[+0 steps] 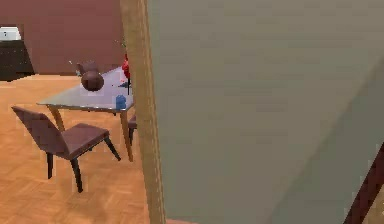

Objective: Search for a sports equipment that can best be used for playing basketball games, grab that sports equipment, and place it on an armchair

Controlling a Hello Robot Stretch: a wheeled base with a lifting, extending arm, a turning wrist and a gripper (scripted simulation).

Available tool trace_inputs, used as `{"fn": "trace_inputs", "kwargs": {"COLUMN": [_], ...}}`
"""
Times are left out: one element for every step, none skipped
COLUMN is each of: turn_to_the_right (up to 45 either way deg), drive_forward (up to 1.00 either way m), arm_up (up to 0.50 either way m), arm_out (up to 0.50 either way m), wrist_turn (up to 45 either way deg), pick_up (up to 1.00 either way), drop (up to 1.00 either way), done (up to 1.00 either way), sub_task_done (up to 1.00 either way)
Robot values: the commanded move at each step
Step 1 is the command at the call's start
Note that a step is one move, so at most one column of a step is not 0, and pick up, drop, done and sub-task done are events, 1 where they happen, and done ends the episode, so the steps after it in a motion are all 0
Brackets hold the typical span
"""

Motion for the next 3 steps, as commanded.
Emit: {"fn": "trace_inputs", "kwargs": {"turn_to_the_right": [12.0,0.0,-45.0], "drive_forward": [0.00,0.45,0.00], "arm_up": [0.00,0.00,0.00], "arm_out": [0.00,0.00,0.00], "wrist_turn": [0.0,0.0,0.0], "pick_up": [0.00,0.00,0.00], "drop": [0.00,0.00,0.00], "done": [0.00,0.00,0.00], "sub_task_done": [0.00,0.00,0.00]}}
